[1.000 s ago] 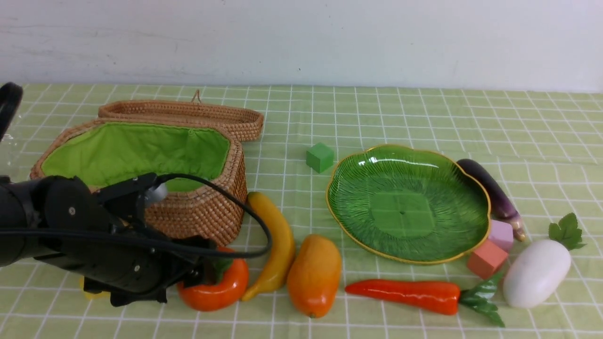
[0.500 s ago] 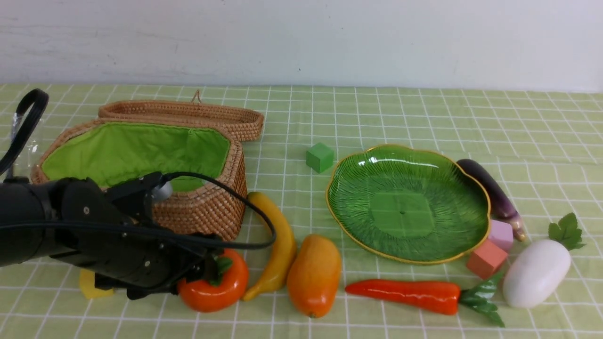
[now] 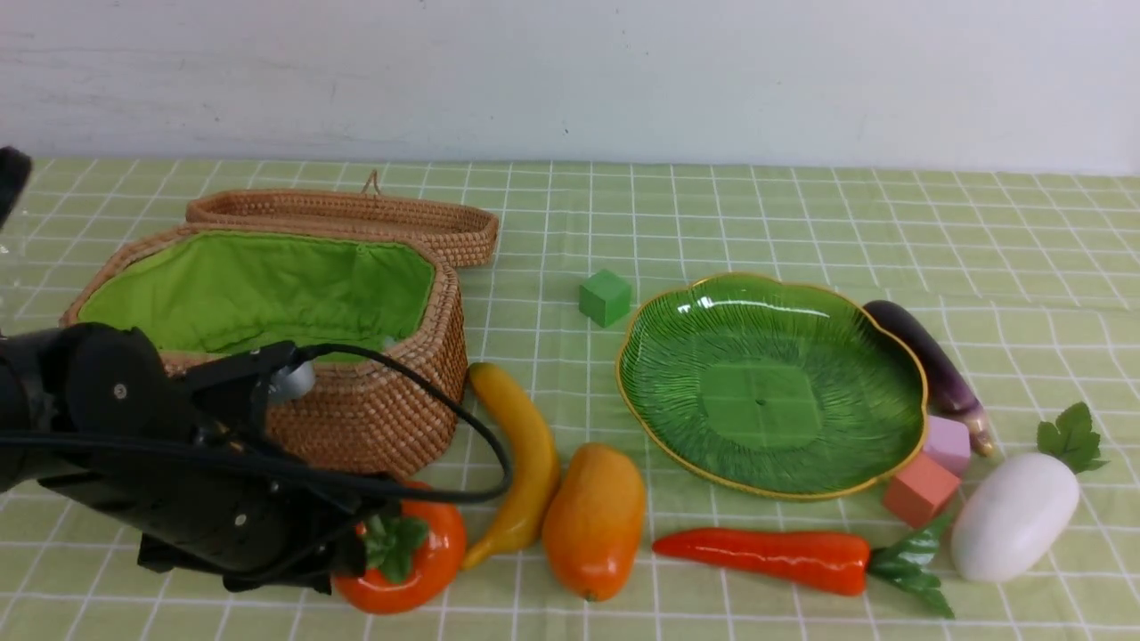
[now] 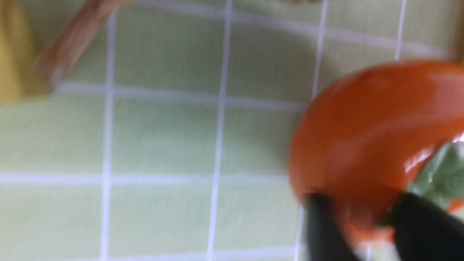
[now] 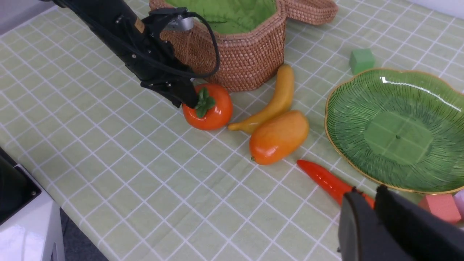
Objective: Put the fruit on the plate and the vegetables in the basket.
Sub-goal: Grab a tomato with your left arm and place it on the plate on the right.
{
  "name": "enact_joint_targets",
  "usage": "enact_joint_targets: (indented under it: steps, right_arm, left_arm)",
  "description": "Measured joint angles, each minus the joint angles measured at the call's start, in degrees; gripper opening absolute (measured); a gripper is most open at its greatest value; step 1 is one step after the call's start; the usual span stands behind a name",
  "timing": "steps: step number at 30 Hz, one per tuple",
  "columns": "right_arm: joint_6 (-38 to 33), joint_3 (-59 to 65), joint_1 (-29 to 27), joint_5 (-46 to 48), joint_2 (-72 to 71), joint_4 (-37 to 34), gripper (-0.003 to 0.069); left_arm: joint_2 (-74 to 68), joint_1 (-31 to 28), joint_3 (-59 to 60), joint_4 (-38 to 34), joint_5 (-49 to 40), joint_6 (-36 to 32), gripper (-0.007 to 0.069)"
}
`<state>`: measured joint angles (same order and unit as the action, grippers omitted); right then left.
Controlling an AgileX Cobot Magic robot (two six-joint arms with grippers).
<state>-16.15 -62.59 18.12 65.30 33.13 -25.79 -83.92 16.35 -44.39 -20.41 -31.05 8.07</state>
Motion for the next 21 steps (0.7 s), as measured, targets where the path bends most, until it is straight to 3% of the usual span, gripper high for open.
enact_joint_targets:
  steps: [1, 3, 12, 17, 21]
  right_arm:
    - [0.0, 0.0, 0.0, 0.35, 0.0, -0.39, 0.0077]
    - [0.0, 0.0, 0.0, 0.56, 0.0, -0.62, 0.008]
    - [0.0, 0.0, 0.0, 0.78, 0.0, -0.62, 0.0087]
    - [-0.05, 0.0, 0.0, 0.78, 0.0, -0.62, 0.0089]
    - [-0.05, 0.0, 0.0, 0.78, 0.0, -0.62, 0.0092]
  left_arm:
    - [1.64, 0.0, 0.0, 0.43, -1.07, 0.0, 0.0039]
    - [3.92, 0.0, 0.05, 1.24, -2.03, -0.08, -0.0013]
    - [5.37, 0.0, 0.11, 3.4, -2.34, -0.19, -0.0004]
    - [5.37, 0.0, 0.11, 3.35, -2.16, -0.16, 0.0156]
    - [5.37, 0.0, 0.11, 3.3, -0.63, -0.21, 0.0393]
